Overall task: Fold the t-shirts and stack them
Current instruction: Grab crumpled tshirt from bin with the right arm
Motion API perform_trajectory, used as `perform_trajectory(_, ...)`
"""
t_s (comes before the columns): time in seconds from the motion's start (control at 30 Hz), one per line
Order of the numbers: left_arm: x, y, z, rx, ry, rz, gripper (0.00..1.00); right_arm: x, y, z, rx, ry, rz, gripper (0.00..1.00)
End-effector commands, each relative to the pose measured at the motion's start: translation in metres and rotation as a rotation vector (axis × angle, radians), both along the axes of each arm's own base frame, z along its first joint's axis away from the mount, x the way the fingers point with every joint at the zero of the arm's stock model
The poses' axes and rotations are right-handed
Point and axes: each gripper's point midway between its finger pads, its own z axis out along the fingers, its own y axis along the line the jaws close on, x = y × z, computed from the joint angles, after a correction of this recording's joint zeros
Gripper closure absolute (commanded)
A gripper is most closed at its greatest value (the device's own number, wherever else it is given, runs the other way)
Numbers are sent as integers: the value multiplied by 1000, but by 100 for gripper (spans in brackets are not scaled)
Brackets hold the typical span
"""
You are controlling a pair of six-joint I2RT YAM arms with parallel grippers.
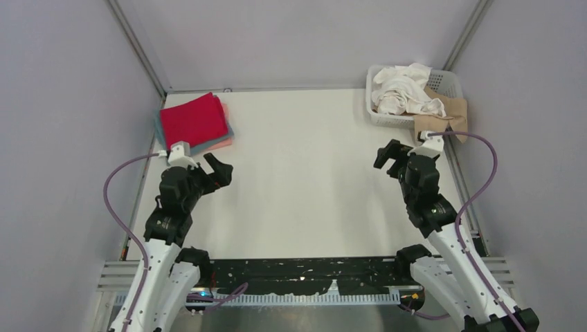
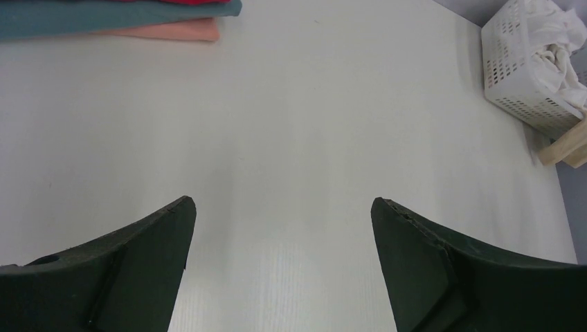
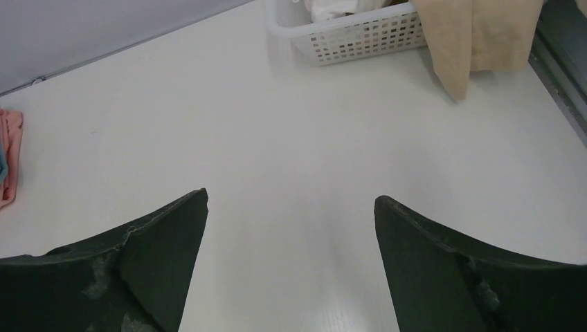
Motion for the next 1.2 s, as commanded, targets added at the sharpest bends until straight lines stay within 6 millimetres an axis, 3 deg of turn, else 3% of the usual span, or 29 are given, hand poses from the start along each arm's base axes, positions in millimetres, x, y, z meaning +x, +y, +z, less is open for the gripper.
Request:
perform_trajectory(0.0, 15, -3, 14, -21, -58, -2, 1, 25, -4, 49, -11, -47, -56, 5)
perform_trajectory(0.07, 20, -2, 14, -12, -50, 4, 1, 43, -1, 55, -64, -5, -43, 5)
perform_trajectory(0.2, 30, 2, 11, 13, -24, 27, 1, 95, -11, 68, -142, 97, -139, 5)
perform_trajectory(0.3, 34, 2, 4, 21, 8, 32, 1, 156, -25, 73, -153, 144, -182, 5)
perform_trajectory(0.33, 35, 2, 1, 23, 20, 32, 1, 168, -28, 71, -127, 154, -203, 5)
perform_trajectory(0.4, 36, 1, -5, 29, 43, 26, 1, 215, -44, 65, -94, 183, -273, 5)
perform_trajectory(0.47, 37, 2, -10, 34, 59, 26, 1, 247, -53, 63, -55, 181, -317, 5)
perform_trajectory(0.67, 40, 8, -18, 59, 99, 58, 1, 326, -61, 40, 57, 121, -383, 5)
perform_trajectory(0.8, 43, 8, -23, 68, 123, 60, 1, 369, -55, 15, 188, 48, -359, 5)
perform_trajectory(0.97, 46, 10, -28, 82, 156, 71, 1, 398, -58, -24, 230, 69, -387, 4)
perform_trajectory(1.0, 46, 11, -30, 83, 164, 72, 1, 402, -61, -20, 236, 46, -400, 2)
perform_trajectory(1.03, 46, 11, -31, 84, 166, 73, 1, 405, -62, -29, 235, 49, -407, 1)
perform_trajectory(1.1, 46, 11, -31, 86, 172, 73, 1, 412, -69, -36, 240, 34, -419, 12)
perform_trajectory(1.17, 46, 11, -29, 86, 169, 74, 1, 415, -70, -40, 253, 30, -419, 28)
